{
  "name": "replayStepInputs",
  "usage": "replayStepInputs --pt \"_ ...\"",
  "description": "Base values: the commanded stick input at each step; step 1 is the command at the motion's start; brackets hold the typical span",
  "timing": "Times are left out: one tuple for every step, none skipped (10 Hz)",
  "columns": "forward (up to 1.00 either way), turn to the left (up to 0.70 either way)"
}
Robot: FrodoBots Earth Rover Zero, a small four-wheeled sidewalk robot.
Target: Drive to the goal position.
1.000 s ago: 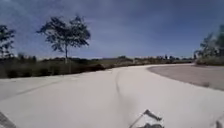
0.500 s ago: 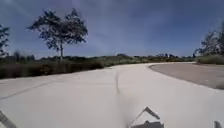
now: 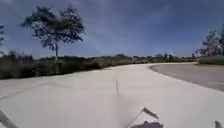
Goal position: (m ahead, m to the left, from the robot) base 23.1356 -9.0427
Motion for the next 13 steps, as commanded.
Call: replayStepInputs --pt "0.85 0.00" --pt "0.85 0.00" --pt "0.85 0.00" --pt "0.85 0.00" --pt "0.85 0.00" --pt "0.85 0.00" --pt "0.85 0.00" --pt "0.85 0.00" --pt "0.85 0.00" --pt "0.85 0.00" --pt "0.85 0.00" --pt "0.85 0.00" --pt "0.85 0.00"
